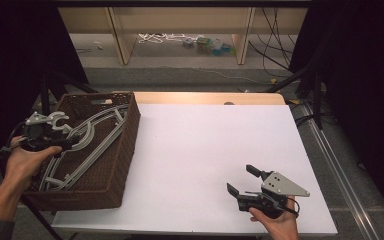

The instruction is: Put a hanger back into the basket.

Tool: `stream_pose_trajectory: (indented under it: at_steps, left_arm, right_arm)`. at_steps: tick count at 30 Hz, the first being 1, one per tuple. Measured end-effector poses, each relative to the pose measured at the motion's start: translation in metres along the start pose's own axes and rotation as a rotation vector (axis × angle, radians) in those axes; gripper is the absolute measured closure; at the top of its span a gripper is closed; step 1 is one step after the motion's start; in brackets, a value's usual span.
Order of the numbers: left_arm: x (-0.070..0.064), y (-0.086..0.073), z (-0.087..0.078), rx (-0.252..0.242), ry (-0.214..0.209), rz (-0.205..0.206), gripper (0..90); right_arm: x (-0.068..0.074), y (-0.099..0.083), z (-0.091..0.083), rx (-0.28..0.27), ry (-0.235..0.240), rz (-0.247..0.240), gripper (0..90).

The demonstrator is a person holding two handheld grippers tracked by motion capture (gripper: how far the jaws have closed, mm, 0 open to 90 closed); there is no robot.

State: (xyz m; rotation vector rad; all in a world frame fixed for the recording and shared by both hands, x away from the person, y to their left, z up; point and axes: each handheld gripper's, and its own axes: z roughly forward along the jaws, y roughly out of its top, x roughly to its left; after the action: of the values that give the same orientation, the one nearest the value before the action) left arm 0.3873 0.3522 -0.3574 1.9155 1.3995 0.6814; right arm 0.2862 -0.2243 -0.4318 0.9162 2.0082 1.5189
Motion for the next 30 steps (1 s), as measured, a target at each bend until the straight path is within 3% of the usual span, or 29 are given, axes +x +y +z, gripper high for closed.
stream_pose_trajectory:
  at_steps: [2,3,8,20,30]
  left_arm:
    - [-0.007,0.001,-0.003,-0.031,-0.003,-0.005,32.2]
    - [-0.013,0.001,-0.002,-0.066,-0.008,-0.033,31.8]
    - [-0.03,0.003,-0.005,-0.124,-0.075,-0.052,27.4]
    - [-0.064,0.001,-0.006,-0.236,-0.158,-0.063,23.0]
    - [-0.104,-0.002,-0.006,-0.323,-0.256,-0.058,20.1]
  right_arm:
    - [0.0,0.0,0.0,0.001,0.0,0.001,16.1]
    - [0.0,0.0,0.0,-0.001,-0.001,0.003,16.1]
    - [0.0,0.0,0.0,-0.006,-0.003,0.002,16.1]
    - [0.0,0.0,0.0,-0.005,-0.002,0.002,16.1]
    - [0.0,0.0,0.0,-0.006,0.003,-0.005,16.0]
